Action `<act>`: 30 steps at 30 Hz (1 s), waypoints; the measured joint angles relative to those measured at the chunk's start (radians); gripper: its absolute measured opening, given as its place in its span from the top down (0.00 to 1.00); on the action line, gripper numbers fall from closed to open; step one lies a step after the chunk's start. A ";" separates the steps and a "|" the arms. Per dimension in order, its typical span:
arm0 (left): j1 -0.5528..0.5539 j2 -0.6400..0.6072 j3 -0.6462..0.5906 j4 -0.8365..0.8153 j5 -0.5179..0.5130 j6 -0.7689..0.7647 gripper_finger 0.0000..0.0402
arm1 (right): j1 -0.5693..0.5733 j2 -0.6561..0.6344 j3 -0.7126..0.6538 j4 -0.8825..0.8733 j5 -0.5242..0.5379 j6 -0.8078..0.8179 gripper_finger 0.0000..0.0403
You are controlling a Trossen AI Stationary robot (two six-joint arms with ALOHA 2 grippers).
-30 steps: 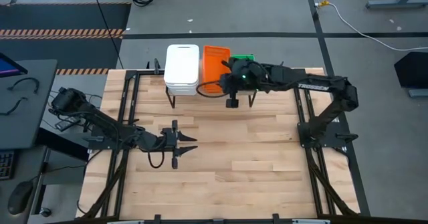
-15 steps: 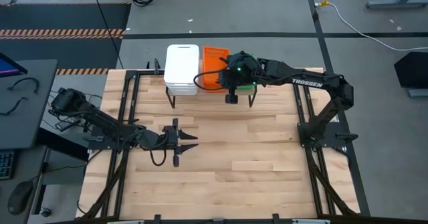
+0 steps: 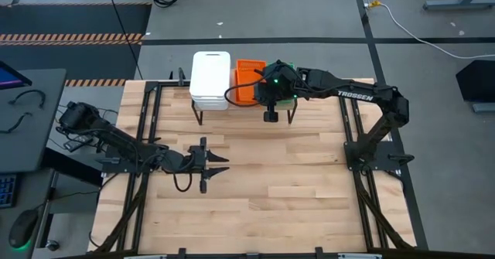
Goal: Stack baskets on shelf by color
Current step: Stack the orange bin on top of the orange bins on the shelf
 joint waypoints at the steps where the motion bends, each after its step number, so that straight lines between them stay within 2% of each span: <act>1: 0.000 0.000 0.000 0.001 0.000 0.000 0.70 | 0.000 0.000 0.000 0.000 0.000 0.000 0.97; 9: 0.000 0.000 0.000 0.001 0.000 0.002 0.70 | 0.000 0.000 0.000 0.026 0.001 0.000 0.96; 20: 0.000 0.000 0.000 0.002 0.000 0.002 0.70 | 0.000 0.000 0.000 0.049 0.003 0.001 0.88; 30: 0.000 0.000 0.000 0.002 0.000 0.002 0.70 | -0.014 -0.002 -0.032 0.074 0.003 -0.007 0.87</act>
